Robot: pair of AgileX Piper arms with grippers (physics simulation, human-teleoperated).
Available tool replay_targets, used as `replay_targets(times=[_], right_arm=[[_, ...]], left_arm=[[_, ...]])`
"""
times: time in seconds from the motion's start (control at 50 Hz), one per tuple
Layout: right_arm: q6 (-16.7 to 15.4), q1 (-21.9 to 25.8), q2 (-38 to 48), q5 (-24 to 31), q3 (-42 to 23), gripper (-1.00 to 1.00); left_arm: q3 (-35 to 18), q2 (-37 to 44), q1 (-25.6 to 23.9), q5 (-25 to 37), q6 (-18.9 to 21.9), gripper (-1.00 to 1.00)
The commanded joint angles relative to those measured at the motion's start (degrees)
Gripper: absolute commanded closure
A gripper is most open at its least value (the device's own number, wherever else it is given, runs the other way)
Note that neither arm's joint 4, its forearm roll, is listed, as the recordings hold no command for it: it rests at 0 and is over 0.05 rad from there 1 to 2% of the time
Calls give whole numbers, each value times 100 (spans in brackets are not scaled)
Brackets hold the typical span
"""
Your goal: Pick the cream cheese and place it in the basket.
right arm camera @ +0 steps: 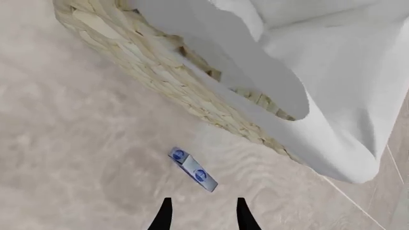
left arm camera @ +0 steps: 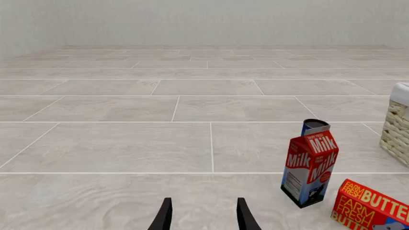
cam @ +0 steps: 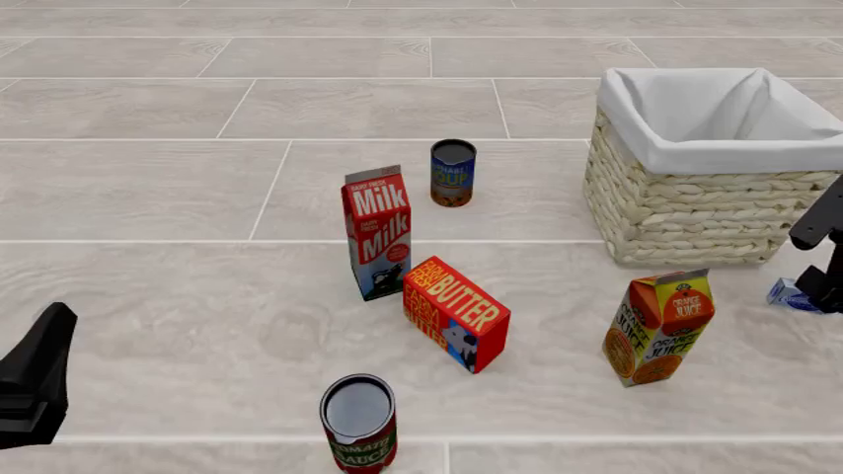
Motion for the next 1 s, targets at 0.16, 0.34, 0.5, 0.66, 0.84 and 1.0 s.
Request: replay_targets(times=[0.16,0.34,0.5,0.66,0.84,1.0], right_arm=[[-122,114,372,52,-433,-100],[-111,176,499,33,-476,-100],[-48,226,712,-38,-495,-100],[-45,231,864,-28,-459,-100],[-77,200,1023,-195,-355,-100],[-130,131,1128,-237,-370,-100]], left_arm=[[0,0,0,0,0,-100],[0,0,0,0,0,-100],[0,0,0,0,0,-100],[0,0,0,0,0,-100],[0,0,0,0,0,-100],[0,0,0,0,0,-100]])
